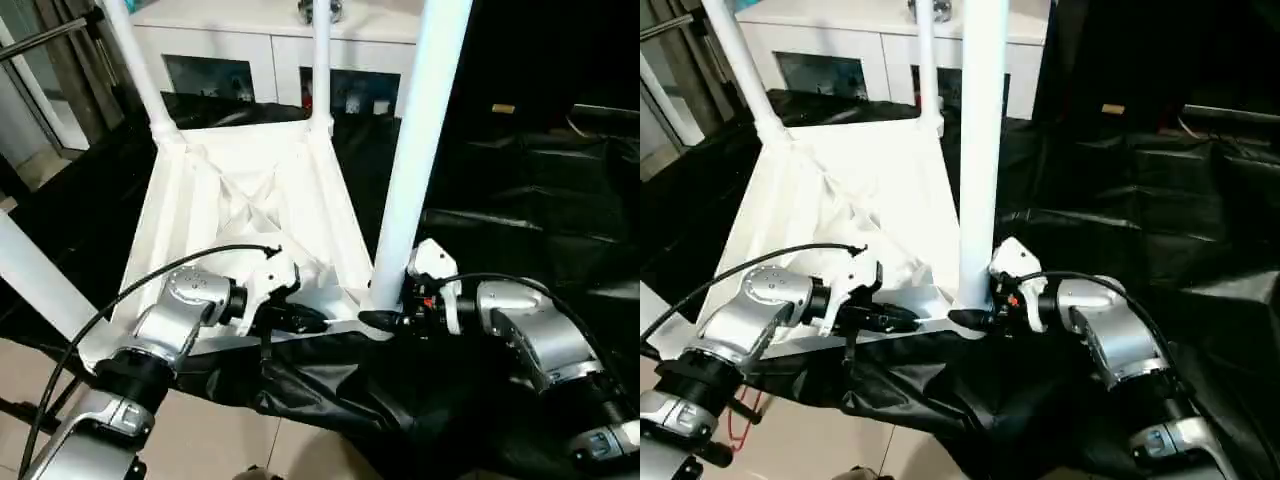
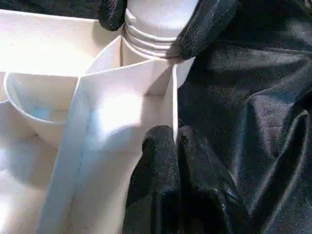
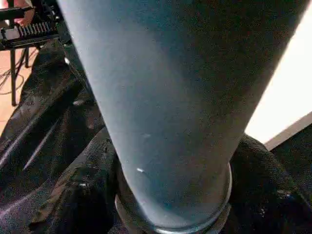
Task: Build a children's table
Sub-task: Rotate leg to tighten
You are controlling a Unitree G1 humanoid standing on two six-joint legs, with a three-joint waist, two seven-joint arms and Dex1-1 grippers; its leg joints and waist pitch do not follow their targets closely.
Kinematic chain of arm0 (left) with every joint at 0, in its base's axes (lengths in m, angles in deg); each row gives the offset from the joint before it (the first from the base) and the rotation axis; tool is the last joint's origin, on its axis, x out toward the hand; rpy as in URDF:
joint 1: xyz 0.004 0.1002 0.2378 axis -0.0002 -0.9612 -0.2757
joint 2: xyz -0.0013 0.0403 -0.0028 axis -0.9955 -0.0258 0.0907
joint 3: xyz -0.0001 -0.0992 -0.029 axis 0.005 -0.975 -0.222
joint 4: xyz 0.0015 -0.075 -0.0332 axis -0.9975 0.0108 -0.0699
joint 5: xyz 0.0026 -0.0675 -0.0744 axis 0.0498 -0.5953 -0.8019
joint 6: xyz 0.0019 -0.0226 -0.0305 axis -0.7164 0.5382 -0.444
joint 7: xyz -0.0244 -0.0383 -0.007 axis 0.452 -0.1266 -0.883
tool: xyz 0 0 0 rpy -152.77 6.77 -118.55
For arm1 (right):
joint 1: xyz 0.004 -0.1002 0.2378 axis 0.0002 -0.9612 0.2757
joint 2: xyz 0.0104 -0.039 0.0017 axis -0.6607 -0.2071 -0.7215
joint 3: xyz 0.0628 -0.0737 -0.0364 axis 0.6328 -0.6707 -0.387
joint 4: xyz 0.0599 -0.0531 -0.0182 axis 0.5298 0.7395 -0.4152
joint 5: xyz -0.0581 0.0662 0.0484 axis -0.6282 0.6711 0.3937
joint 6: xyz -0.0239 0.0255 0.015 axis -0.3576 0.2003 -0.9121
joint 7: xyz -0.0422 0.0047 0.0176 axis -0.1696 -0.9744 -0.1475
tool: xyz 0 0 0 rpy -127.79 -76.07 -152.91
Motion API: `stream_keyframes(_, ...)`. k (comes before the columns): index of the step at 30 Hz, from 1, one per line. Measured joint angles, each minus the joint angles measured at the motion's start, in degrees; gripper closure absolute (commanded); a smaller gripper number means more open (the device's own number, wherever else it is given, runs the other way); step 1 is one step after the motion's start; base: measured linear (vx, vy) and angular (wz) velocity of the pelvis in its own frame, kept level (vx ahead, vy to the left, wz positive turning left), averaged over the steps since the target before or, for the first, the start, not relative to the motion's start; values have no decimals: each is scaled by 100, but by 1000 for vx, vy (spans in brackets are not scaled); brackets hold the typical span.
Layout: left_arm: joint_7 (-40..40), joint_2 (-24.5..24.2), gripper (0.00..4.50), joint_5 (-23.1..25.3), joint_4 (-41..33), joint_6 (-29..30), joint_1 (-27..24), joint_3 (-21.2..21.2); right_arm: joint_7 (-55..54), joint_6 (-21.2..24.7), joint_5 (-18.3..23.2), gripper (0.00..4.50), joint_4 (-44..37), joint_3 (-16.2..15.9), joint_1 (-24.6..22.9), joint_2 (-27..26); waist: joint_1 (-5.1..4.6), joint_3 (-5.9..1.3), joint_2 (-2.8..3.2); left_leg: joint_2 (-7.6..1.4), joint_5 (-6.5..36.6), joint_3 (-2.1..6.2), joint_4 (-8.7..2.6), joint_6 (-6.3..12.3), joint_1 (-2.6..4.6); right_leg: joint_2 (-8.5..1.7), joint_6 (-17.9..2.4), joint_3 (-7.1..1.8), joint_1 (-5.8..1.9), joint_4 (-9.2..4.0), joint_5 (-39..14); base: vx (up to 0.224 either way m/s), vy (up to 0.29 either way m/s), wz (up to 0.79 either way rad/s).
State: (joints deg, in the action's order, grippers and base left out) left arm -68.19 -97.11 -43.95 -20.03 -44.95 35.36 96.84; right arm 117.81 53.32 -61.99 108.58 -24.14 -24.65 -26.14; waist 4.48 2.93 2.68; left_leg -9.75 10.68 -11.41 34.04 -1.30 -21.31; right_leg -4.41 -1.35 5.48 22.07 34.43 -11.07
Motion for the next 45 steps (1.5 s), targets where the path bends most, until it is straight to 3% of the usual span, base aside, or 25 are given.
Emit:
stream_keyframes(5,635,283,450,78,322,-27,88,-173,-921,-6,-203,183,287,268,64,-411,-97,-2,-1,0,-1,0,9,-1,27,0,1,-1,-23,3,0,0,0,0)
stream_keyframes(12,2320,1086,450,381,984,190,586,-353,-3381,123,-453,184,1277,938,665,-1407,-229,-9,9,0,-2,1,18,-2,35,0,20,-4,-31,0,-10,0,0,0)
stream_keyframes(17,2921,1415,450,488,1144,280,722,-403,-4366,85,-569,184,1653,1155,942,-1742,-237,-16,20,1,-2,1,17,-2,34,0,21,-4,-32,-1,-10,0,0,0)
stream_keyframes(18,2933,1417,450,492,1144,279,722,-403,-4415,18,-572,128,1709,1183,960,-1783,-238,-18,22,0,-2,1,16,-2,34,0,20,-4,-32,0,-10,0,0,0)
stream_keyframes(20,2931,1429,450,511,1135,279,723,-397,-4434,-58,-575,111,1748,1188,962,-1799,-239,-18,22,0,-2,1,14,-2,32,0,-3,-4,-30,0,4,0,0,0)
stream_keyframes(27,2615,1246,450,531,899,255,604,-381,-3764,-93,-569,56,1645,1118,926,-1691,-273,-15,21,0,-1,0,5,-3,21,0,-4,-3,-17,-3,4,0,0,0)
stream_keyframes(33,2099,1042,450,487,662,122,441,-341,-2996,-119,-571,56,1413,848,791,-1347,-249,-16,25,0,0,-2,-22,-2,15,0,3,0,-6,-5,-9,0,0,0)
stream_keyframes(35,1659,808,450,338,477,79,325,-247,-2155,-128,-456,56,998,521,544,-846,-204,-11,18,0,2,-2,-24,1,5,0,6,3,-2,-9,-14,0,0,0)
stream_keyframes(37,1266,644,450,229,363,3,215,-218,-1517,-130,-358,56,770,401,408,-605,-164,-8,16,-3,3,-2,-20,5,1,1,6,4,0,-9,-16,0,0,0)
stream_keyframes(39,947,500,450,211,283,-4,180,-174,-1016,-129,-289,56,583,295,299,-395,-108,-7,14,-4,5,-3,-15,1,-1,1,5,4,0,-7,-16,0,0,0)
stream_keyframes(44,337,212,450,119,41,51,58,-84,-193,-125,-143,56,253,127,126,-124,-79,-6,13,-4,6,-3,-10,-2,-2,1,5,2,-2,-6,-15,0,0,0)
stream_keyframes(45,211,168,450,96,-24,85,10,-82,-36,-125,-117,74,182,105,77,-80,-76,-5,12,-4,6,-3,-10,-2,-2,1,6,1,-3,-6,-16,0,0,0)
